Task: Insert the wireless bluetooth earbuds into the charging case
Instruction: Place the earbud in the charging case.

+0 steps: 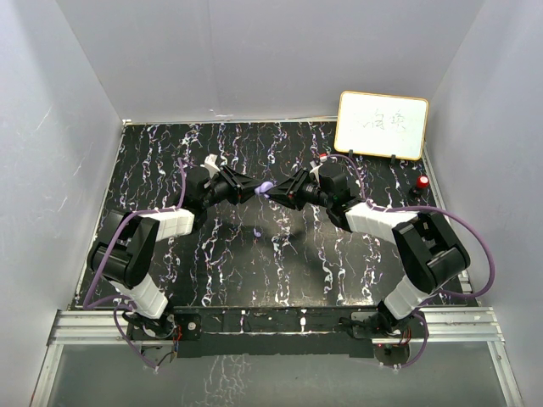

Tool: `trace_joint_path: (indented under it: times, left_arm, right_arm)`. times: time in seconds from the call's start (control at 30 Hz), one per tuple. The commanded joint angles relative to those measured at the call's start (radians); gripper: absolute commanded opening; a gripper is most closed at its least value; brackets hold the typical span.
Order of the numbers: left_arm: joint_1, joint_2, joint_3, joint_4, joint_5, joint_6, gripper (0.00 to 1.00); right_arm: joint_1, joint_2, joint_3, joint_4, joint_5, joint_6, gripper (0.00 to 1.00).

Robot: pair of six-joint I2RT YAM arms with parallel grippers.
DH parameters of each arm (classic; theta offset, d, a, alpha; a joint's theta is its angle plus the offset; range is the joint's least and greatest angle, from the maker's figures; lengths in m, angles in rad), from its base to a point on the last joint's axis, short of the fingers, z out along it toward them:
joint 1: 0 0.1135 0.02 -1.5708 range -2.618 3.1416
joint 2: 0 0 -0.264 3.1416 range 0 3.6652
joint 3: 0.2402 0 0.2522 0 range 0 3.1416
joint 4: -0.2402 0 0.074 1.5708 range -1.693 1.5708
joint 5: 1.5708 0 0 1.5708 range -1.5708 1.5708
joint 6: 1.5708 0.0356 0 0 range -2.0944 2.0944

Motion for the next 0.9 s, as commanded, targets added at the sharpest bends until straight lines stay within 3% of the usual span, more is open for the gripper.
trace_joint_path:
  times: [0.0, 0.87]
  left_arm:
    - [-0.028, -0.036, 0.005, -0.033, 0.05, 0.033, 0.0]
    - [-0.036, -0.039, 0.007, -0.044, 0.043, 0.042, 0.0]
  right_arm:
    - [-0.005, -0.009, 0.016, 0.176, 0.017, 0.04, 0.19]
    - [-0.008, 0.001, -0.004, 0.225, 0.021, 0.083, 0.21]
